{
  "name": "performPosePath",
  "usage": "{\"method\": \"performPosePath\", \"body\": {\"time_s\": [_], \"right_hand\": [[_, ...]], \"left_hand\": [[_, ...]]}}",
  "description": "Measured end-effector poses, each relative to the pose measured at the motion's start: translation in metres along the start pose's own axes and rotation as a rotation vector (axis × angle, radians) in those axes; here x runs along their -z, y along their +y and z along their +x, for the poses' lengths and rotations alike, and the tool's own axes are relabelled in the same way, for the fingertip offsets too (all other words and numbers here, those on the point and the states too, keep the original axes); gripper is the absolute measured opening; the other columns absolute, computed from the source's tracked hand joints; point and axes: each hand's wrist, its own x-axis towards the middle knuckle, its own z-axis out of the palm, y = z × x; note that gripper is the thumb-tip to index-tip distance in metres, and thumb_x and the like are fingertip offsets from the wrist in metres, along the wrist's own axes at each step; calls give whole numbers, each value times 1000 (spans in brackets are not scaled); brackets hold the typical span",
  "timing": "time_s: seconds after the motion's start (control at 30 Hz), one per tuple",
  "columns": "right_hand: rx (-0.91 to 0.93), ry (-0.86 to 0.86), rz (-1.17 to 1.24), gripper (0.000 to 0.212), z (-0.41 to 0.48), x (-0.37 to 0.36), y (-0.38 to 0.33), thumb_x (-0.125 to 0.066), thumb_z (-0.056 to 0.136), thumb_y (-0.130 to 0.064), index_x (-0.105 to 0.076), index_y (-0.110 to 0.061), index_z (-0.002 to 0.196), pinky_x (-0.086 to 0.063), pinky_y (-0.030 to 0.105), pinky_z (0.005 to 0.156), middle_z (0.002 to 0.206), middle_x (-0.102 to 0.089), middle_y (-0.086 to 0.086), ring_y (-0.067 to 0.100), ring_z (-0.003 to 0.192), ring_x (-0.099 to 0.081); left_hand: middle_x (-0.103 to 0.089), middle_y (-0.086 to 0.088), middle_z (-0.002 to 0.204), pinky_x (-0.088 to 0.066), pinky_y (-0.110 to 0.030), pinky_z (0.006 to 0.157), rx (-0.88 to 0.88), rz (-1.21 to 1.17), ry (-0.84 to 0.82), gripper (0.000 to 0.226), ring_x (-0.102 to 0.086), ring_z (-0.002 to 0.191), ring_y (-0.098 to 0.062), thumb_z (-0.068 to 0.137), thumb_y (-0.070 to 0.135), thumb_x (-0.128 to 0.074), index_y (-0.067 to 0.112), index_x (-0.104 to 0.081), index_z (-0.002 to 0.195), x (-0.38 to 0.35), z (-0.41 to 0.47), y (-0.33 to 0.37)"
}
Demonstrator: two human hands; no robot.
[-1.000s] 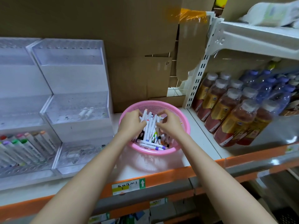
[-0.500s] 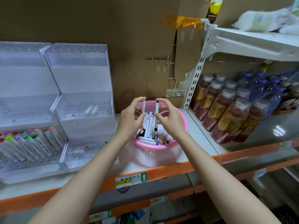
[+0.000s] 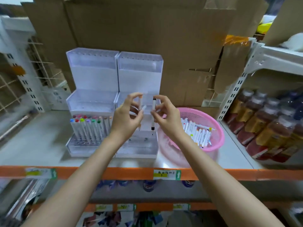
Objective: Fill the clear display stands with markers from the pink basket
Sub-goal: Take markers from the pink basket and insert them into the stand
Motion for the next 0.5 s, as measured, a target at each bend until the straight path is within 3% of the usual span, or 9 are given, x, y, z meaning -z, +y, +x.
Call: {"method": "performPosePath", "body": {"time_s": [0.17, 0.37, 0.5], "right_hand": [[13, -55, 19, 42, 8, -55, -23, -68, 84, -5, -56, -23, 120, -57, 45, 65, 79, -58, -5, 19, 64, -66], [32, -103, 2, 40, 12, -102, -45, -69, 85, -7, -55, -21, 119, -55, 35, 63, 79, -55, -4, 16, 65, -64], [34, -86, -30, 39, 10, -123, -49, -69, 84, -6, -54, -19, 117, -53, 35, 62, 76, -53, -7, 20, 65, -62]], "left_hand": [[-56, 13, 80, -51, -12, 62, 61, 72, 44, 46, -62, 71, -3, 84, 7, -66, 22, -49, 125, 59, -4, -23], [-58, 11, 79, -52, -17, 61, 128, 49, 44, 42, -63, 66, -4, 84, 6, -68, 23, -48, 117, 99, 0, -48], [-57, 12, 82, -57, -30, 65, 134, 61, -6, 38, -64, 67, -6, 84, 9, -68, 23, -45, 111, 110, 1, -66]]}}
